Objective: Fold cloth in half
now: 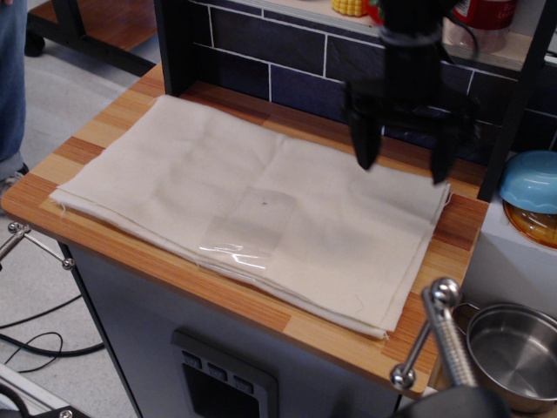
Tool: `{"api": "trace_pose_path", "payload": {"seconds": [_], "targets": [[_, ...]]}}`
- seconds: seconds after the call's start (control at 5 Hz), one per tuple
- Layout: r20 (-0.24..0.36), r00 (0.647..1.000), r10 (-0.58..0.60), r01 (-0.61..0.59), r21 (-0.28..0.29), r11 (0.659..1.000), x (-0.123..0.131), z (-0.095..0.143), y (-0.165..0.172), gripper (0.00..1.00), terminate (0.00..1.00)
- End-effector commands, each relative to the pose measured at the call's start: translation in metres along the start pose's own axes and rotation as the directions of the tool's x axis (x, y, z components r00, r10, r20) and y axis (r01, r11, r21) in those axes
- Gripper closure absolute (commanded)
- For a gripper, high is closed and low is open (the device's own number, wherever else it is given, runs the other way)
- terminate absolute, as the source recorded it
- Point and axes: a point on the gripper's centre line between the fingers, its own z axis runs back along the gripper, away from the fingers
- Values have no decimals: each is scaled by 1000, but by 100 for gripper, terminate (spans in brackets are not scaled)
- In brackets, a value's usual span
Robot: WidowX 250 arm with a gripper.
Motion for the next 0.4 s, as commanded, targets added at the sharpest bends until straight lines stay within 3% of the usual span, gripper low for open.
{"api": "trace_pose_path", "payload": {"seconds": [0.0, 0.2], "targets": [[148, 989, 16, -22, 36, 999, -7, -7, -24, 0, 0], [168, 986, 15, -31, 92, 995, -9, -31, -29, 0, 0]]}}
